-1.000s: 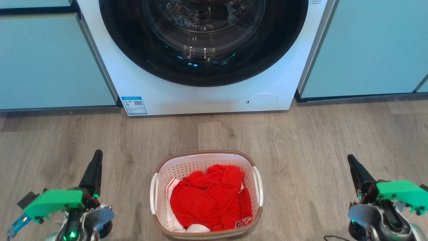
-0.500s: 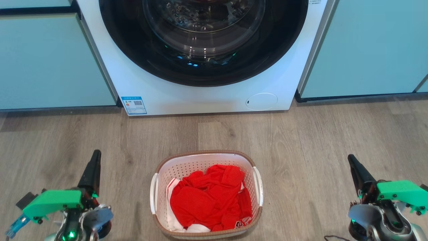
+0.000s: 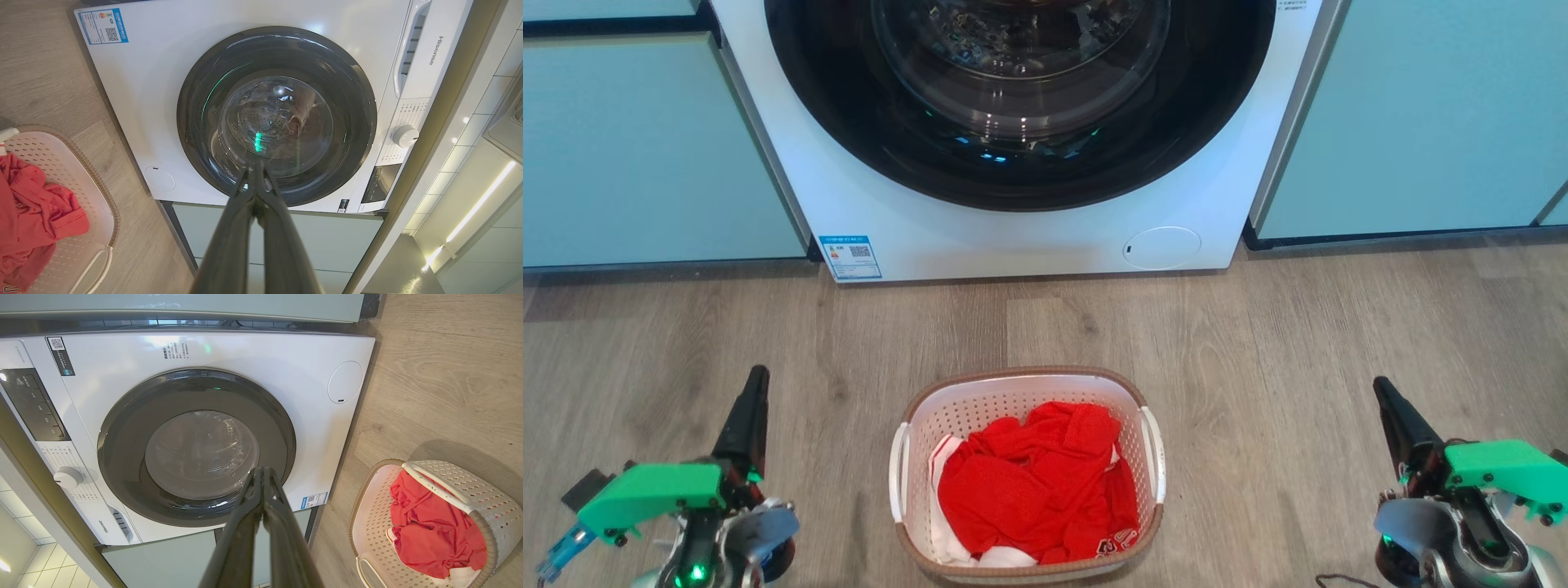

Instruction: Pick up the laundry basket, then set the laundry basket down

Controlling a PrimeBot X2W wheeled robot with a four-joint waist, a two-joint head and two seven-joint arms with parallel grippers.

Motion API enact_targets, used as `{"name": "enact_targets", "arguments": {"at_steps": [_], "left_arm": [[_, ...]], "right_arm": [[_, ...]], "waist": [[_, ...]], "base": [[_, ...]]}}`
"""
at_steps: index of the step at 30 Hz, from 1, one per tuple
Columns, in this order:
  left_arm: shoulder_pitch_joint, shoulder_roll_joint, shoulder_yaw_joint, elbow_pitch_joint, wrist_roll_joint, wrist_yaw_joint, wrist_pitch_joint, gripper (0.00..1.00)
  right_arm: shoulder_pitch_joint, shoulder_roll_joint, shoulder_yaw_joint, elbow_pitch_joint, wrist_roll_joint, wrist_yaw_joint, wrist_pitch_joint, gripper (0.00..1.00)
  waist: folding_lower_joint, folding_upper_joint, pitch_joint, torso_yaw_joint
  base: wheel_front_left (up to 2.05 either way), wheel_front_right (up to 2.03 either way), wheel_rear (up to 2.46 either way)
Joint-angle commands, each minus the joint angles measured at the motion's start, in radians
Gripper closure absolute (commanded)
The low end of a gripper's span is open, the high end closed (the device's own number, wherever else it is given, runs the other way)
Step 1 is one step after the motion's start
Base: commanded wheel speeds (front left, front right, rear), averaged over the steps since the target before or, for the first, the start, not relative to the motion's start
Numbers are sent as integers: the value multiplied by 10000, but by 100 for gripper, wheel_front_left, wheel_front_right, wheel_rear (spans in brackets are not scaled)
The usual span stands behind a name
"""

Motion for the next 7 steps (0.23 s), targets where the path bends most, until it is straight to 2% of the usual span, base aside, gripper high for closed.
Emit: {"name": "enact_targets", "arguments": {"at_steps": [1, 7], "left_arm": [[-572, 58, 330, -291, 38, -67, 72, 100], [-573, 51, 340, -291, 46, -67, 80, 100]], "right_arm": [[-461, -46, 153, -314, -55, 71, 45, 100], [-462, -37, 139, -313, -67, 71, 56, 100]], "waist": [[0, 0, 0, 0], [0, 0, 0, 0]], "base": [[0, 0, 0], [0, 0, 0]]}}
